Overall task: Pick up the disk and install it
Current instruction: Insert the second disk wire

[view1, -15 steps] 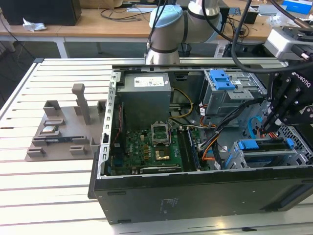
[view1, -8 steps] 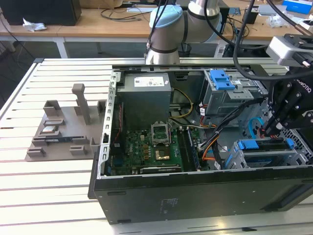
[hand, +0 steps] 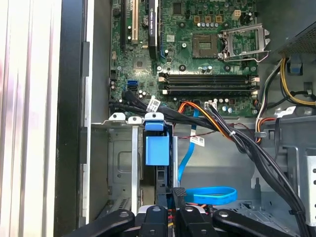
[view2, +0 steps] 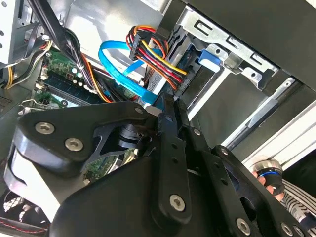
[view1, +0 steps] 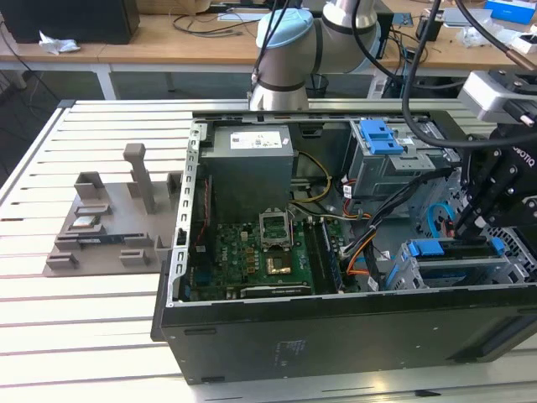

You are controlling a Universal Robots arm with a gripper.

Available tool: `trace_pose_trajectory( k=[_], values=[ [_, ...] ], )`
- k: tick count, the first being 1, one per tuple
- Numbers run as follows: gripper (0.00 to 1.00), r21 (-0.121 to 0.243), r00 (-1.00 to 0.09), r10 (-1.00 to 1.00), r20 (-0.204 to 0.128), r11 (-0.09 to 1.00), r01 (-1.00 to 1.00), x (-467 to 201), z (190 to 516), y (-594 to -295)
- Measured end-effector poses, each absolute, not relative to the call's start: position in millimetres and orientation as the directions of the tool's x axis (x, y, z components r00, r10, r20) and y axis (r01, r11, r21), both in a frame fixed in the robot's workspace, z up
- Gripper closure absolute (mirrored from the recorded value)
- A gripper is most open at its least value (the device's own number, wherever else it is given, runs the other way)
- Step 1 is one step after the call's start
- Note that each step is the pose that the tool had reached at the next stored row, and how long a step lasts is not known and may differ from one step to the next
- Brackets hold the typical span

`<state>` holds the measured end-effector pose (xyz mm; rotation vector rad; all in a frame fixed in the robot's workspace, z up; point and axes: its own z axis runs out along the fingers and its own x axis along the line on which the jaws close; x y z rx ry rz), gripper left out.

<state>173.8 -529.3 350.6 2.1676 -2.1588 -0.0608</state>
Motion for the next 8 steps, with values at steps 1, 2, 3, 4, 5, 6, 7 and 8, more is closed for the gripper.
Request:
trace_pose_trajectory(
  k=[1, 2, 3, 4, 5, 6, 7, 8],
  values=[
    [0.84, 0.086, 0.007, -1.0, 0.03, -0.005, -0.996, 174.1, 349.9, -529.7],
    [0.84, 0.086, 0.009, -1.0, 0.03, -0.007, -0.996, 174.5, 349.4, -529.9],
    [0.84, 0.086, 0.012, -0.999, 0.03, -0.01, -0.996, 174.9, 348.5, -530.4],
    [0.84, 0.086, 0.015, -0.999, 0.03, -0.012, -0.996, 175.1, 347.7, -530.9],
    [0.84, 0.086, 0.017, -0.999, 0.03, -0.014, -0.996, 175.3, 347.1, -531.3],
    [0.84, 0.086, 0.018, -0.999, 0.03, -0.015, -0.996, 175.4, 346.7, -531.6],
    [0.84, 0.086, 0.02, -0.999, 0.03, -0.017, -0.996, 175.5, 345.9, -532.1],
    [0.84, 0.086, 0.021, -0.999, 0.031, -0.019, -0.996, 175.5, 345.0, -532.3]
  ],
)
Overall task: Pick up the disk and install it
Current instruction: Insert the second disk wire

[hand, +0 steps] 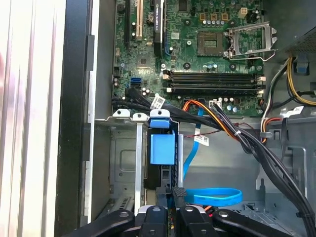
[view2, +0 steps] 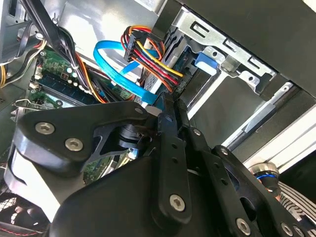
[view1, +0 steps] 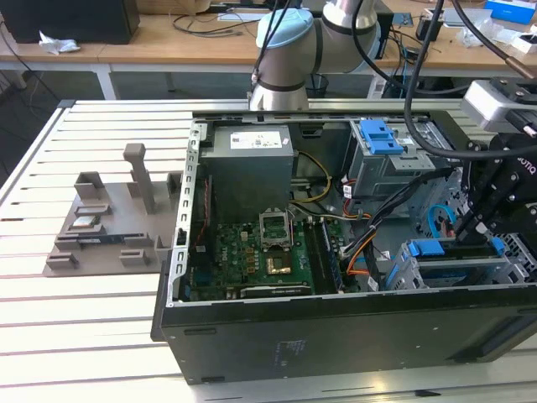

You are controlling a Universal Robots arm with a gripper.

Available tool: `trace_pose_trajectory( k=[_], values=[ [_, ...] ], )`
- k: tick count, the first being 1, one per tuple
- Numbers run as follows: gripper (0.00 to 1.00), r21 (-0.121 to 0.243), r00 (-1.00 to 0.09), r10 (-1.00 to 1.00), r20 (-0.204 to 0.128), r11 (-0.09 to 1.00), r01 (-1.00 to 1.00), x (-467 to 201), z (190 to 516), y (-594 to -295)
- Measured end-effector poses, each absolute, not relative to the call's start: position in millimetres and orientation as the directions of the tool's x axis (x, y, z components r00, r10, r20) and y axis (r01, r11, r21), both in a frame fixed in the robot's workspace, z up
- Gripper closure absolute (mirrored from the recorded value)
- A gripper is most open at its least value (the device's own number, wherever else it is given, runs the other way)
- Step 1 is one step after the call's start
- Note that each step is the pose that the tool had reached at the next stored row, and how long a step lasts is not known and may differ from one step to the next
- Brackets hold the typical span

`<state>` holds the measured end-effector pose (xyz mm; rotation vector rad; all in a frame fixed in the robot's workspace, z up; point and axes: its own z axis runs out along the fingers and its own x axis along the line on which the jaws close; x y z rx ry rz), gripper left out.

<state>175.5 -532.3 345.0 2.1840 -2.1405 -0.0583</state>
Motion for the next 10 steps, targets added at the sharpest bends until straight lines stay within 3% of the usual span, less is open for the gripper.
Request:
trace_pose_trajectory(
  k=[10],
  values=[
    [0.83, 0.086, 0.023, -0.999, 0.03, -0.02, -0.996, 175.2, 341.2, -532.7]
  ],
)
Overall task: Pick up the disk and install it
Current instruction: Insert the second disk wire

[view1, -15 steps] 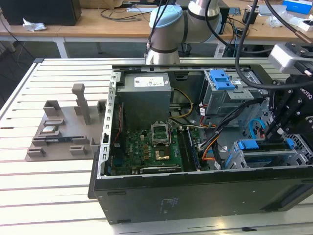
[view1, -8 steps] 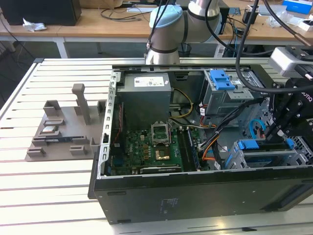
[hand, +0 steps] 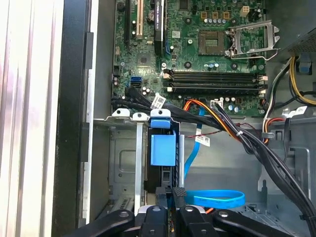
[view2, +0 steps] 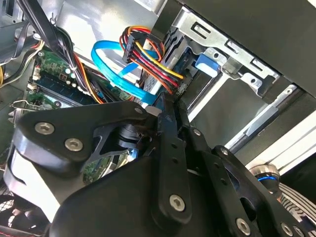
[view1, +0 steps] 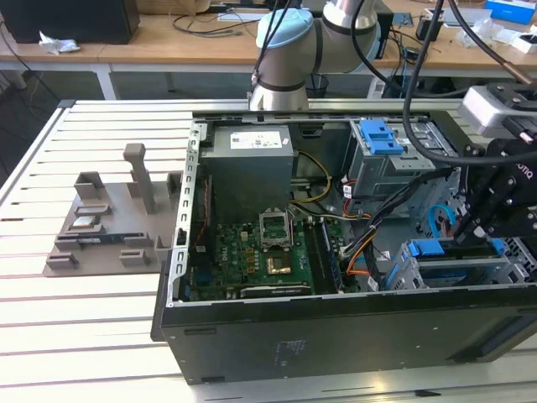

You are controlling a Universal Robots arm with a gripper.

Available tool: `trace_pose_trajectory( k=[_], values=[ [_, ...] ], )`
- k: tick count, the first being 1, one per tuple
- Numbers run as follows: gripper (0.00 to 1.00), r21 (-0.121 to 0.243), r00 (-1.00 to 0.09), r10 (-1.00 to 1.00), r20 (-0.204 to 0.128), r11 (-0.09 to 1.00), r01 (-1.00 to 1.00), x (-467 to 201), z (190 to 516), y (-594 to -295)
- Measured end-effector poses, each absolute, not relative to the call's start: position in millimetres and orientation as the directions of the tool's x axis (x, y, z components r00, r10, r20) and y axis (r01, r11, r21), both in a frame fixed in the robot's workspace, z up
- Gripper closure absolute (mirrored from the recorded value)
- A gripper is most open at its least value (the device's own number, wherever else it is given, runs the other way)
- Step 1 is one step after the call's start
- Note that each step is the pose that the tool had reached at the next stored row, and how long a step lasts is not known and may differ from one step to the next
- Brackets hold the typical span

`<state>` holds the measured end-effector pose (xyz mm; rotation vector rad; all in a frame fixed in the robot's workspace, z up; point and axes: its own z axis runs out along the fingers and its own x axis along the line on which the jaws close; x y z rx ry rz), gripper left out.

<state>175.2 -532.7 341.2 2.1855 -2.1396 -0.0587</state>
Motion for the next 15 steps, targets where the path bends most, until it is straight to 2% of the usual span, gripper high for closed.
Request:
trace_pose_trajectory(
  k=[1, 2, 6, 7, 9, 15],
  values=[
    [0.83, 0.086, 0.023, -0.999, 0.03, -0.02, -0.996, 175.2, 341.2, -532.7],
    [0.76, 0.086, 0.022, -0.999, 0.03, -0.02, -0.996, 175.1, 342.3, -532.9],
    [0.76, 0.086, 0.023, -0.999, 0.03, -0.02, -0.996, 175.1, 353.6, -532.5],
    [0.78, 0.086, 0.023, -0.999, 0.03, -0.02, -0.996, 175.0, 354.6, -532.2],
    [0.89, 0.086, 0.023, -0.999, 0.023, -0.02, -0.996, 175.1, 353.3, -532.2],
    [0.89, 0.089, 0.023, -1.0, 0.014, -0.021, -0.996, 175.1, 342.5, -532.7]
  ],
)
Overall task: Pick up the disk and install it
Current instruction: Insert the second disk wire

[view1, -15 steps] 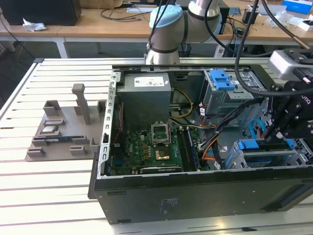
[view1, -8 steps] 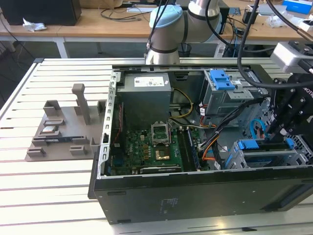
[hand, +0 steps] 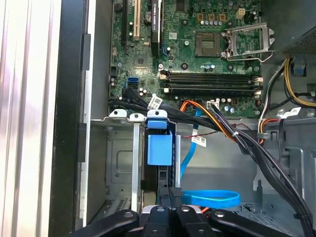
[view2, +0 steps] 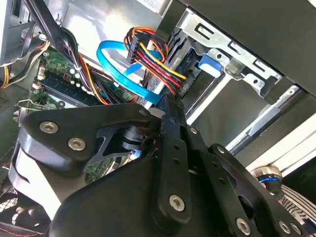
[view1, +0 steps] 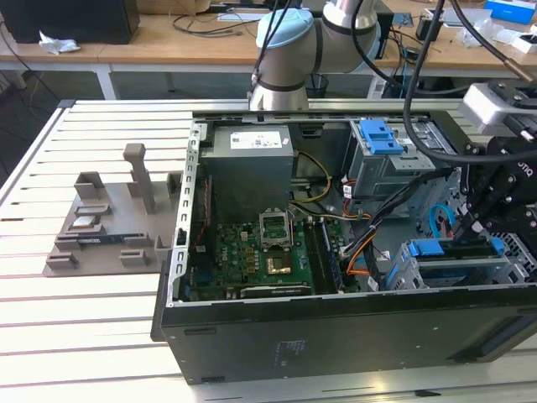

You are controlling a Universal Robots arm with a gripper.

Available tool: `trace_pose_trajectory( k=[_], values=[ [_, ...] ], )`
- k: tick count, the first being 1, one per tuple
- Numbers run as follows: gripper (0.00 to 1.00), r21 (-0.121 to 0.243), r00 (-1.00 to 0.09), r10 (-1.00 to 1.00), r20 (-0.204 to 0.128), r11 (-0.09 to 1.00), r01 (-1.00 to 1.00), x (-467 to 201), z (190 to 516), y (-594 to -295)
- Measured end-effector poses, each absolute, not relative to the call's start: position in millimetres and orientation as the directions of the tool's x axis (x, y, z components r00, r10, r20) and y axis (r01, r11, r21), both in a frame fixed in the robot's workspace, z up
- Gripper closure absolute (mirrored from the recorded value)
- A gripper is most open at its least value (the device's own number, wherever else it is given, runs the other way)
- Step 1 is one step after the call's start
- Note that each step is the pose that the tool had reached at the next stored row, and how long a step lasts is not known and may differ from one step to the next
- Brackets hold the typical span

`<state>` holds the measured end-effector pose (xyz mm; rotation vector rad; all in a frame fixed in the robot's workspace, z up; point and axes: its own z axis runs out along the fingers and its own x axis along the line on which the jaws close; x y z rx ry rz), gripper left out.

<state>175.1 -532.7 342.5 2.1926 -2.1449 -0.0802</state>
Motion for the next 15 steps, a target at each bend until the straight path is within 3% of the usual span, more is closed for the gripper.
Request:
trace_pose_trajectory(
  k=[15],
  values=[
    [0.89, 0.089, 0.023, -1.0, 0.012, -0.021, -0.996, 175.0, 403.5, -533.0]
  ],
)
